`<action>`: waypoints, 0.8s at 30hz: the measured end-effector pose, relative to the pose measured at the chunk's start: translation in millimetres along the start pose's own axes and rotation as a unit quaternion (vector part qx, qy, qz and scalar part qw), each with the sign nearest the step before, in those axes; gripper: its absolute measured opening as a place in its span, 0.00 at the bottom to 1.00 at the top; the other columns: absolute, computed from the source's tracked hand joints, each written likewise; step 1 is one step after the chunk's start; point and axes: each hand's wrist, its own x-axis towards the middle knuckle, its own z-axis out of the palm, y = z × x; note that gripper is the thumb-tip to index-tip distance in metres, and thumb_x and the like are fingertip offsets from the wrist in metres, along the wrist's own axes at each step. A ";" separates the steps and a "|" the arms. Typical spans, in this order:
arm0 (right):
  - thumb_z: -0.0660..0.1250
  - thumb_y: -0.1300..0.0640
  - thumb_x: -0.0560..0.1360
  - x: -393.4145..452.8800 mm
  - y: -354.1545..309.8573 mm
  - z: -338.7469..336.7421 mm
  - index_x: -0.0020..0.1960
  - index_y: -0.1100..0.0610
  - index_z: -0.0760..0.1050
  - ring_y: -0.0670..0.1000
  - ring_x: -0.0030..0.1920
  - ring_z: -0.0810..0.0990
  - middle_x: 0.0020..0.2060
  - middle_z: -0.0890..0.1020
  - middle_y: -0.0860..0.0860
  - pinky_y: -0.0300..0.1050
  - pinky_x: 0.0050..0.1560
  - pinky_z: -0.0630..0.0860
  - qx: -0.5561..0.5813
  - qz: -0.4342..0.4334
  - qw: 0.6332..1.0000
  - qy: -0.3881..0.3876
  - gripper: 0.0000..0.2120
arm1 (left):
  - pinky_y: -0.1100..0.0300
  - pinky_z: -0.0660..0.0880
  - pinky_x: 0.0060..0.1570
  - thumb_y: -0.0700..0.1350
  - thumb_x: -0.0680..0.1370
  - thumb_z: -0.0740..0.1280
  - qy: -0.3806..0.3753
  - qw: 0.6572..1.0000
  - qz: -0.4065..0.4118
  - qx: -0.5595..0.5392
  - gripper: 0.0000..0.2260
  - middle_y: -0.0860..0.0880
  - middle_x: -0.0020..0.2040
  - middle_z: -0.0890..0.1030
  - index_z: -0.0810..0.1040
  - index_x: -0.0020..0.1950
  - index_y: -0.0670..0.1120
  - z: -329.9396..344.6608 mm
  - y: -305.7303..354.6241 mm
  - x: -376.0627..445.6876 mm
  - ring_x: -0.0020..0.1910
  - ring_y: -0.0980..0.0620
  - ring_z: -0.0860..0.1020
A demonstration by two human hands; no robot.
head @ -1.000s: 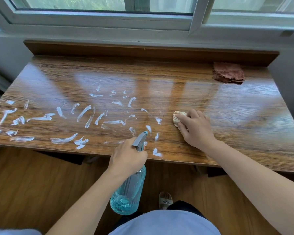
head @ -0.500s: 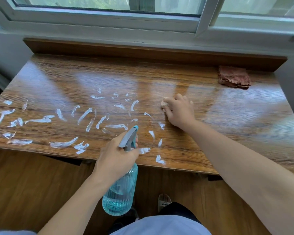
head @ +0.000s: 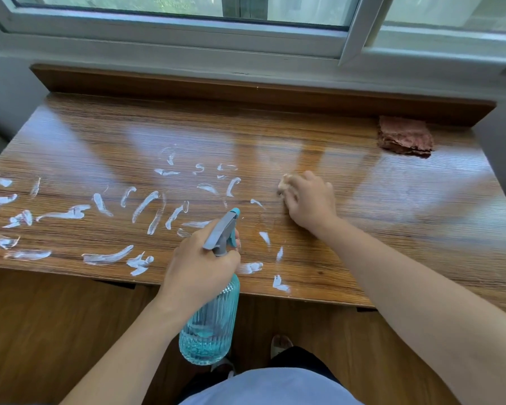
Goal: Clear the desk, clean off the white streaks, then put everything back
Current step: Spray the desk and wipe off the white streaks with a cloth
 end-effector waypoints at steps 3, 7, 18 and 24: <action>0.66 0.50 0.79 -56.7 2.3 -2.8 0.62 0.47 0.78 0.50 0.51 0.78 0.51 0.79 0.45 0.53 0.51 0.71 0.028 -0.176 0.982 -0.056 0.13 | 0.58 0.64 0.31 0.37 0.77 0.66 -0.001 1.000 0.002 -0.008 0.10 0.61 0.26 0.71 0.77 0.47 0.53 -1.3 1.0 4.6 0.25 0.57 0.69; 0.63 0.45 0.79 -48.7 17.9 -5.4 0.57 0.50 0.76 0.52 0.46 0.80 0.48 0.80 0.45 0.52 0.50 0.69 -0.030 -0.194 0.978 -0.066 0.12 | 0.58 0.65 0.31 0.37 0.76 0.66 0.001 1.000 -0.002 -0.013 0.11 0.62 0.27 0.73 0.78 0.50 0.53 -3.7 0.3 7.2 0.25 0.58 0.70; 0.64 0.49 0.79 -12.4 -24.6 13.3 0.65 0.46 0.77 0.54 0.50 0.78 0.49 0.79 0.48 0.50 0.47 0.68 -0.007 -0.191 0.981 -0.029 0.15 | 0.57 0.66 0.32 0.39 0.77 0.66 0.010 1.000 0.000 -0.018 0.09 0.62 0.27 0.73 0.78 0.50 0.53 -8.0 -6.7 5.4 0.25 0.57 0.70; 0.62 0.46 0.80 5.0 -10.2 9.3 0.61 0.44 0.79 0.51 0.52 0.80 0.53 0.82 0.45 0.48 0.48 0.61 -0.047 -0.170 0.984 -0.016 0.13 | 0.56 0.67 0.33 0.38 0.76 0.66 0.005 1.000 -0.012 -0.028 0.10 0.61 0.25 0.70 0.78 0.51 0.53 -8.4 -13.1 5.6 0.24 0.56 0.67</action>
